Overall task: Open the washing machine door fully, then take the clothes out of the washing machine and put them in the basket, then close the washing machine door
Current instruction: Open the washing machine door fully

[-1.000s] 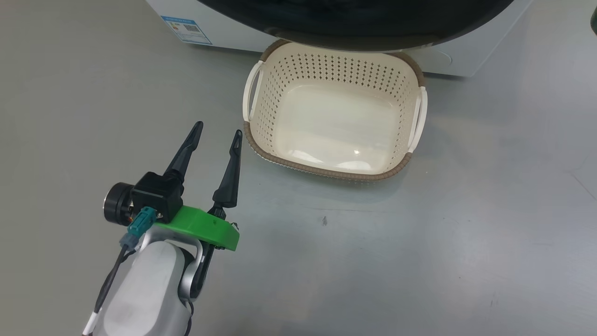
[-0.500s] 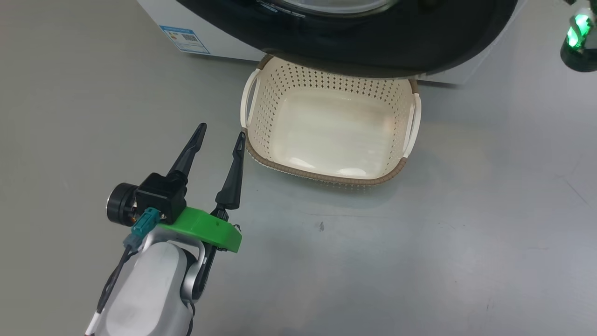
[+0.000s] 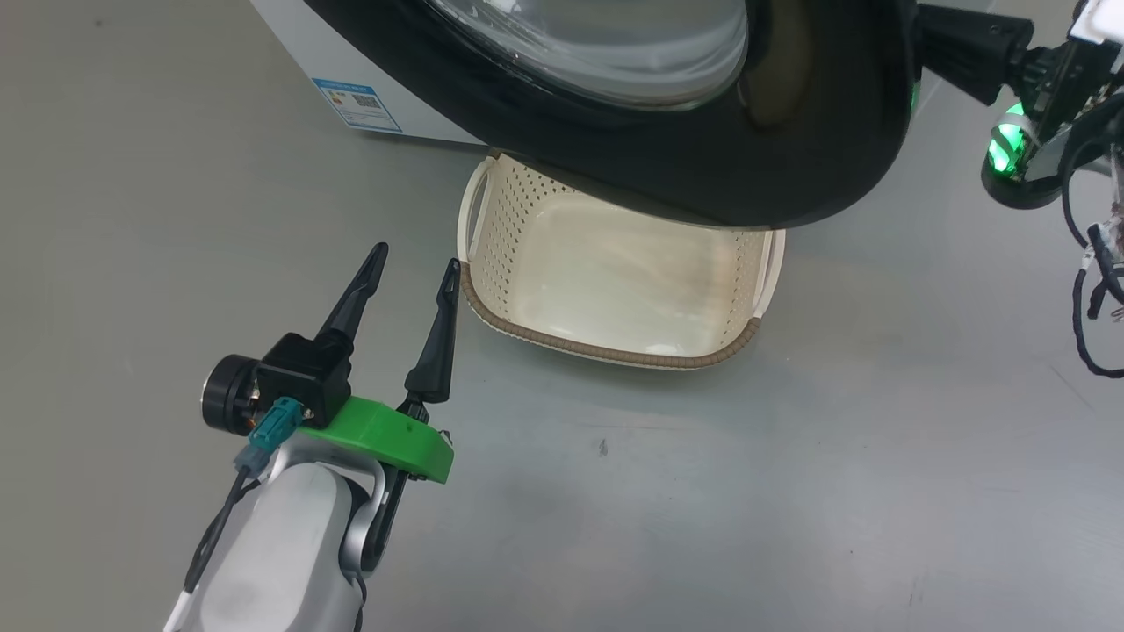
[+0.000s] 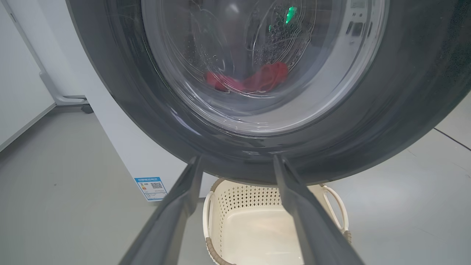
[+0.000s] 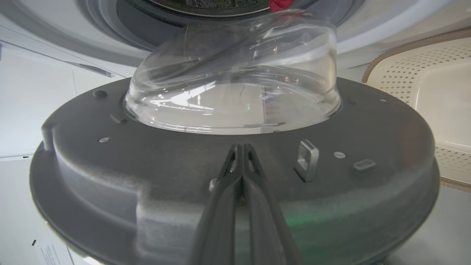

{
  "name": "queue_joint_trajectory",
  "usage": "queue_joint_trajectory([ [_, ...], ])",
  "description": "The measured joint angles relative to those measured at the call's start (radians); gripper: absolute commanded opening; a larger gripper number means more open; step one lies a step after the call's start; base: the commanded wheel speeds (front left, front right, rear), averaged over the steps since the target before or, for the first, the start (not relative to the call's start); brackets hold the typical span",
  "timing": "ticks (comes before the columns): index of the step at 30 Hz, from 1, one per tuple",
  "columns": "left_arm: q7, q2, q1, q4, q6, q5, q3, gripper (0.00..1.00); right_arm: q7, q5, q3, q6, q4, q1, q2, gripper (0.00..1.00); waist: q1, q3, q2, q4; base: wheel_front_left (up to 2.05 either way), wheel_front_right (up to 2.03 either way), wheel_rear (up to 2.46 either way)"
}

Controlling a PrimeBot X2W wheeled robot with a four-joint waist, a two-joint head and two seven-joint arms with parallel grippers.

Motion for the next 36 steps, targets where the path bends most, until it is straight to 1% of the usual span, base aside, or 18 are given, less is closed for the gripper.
queue_joint_trajectory([
  [4, 0.0, 0.0, 0.012, 0.009, 0.0, 0.0, -0.005, 1.0, 0.017, 0.012, 0.012, 0.017, -0.02, 0.03, 0.017, 0.0, 0.0, -0.016, 0.0, 0.002, 0.0, 0.0, 0.0],
  [10, 0.0, 0.0, 0.022, 0.016, 0.0, -0.01, -0.012, 1.0, 0.035, 0.024, 0.023, 0.035, -0.041, 0.094, 0.047, 0.0, 0.0, -0.044, 0.0, 0.013, 0.0, 0.0, 0.0],
  [21, 0.0, 0.0, 0.054, 0.026, 0.0, -0.018, -0.017, 1.0, 0.053, 0.048, 0.043, 0.047, -0.075, 0.206, 0.093, 0.0, 0.0, -0.101, 0.0, 0.05, 0.0, 0.0, 0.0],
  [22, 0.0, 0.0, 0.059, 0.026, 0.0, -0.018, -0.017, 1.0, 0.055, 0.052, 0.045, 0.052, -0.075, 0.216, 0.099, 0.0, 0.0, -0.106, 0.0, 0.053, 0.0, 0.0, 0.0],
  [31, 0.0, 0.0, 0.088, 0.039, 0.0, -0.019, -0.016, 1.0, 0.06, 0.063, 0.077, 0.056, -0.102, 0.307, 0.157, 0.0, 0.0, -0.151, 0.0, 0.089, 0.0, 0.0, 0.0],
  [36, 0.0, 0.001, 0.098, 0.041, 0.003, -0.019, -0.016, 1.0, 0.06, 0.063, 0.092, 0.061, -0.109, 0.343, 0.167, 0.0, 0.0, -0.167, 0.0, 0.107, 0.0, 0.0, 0.0],
])
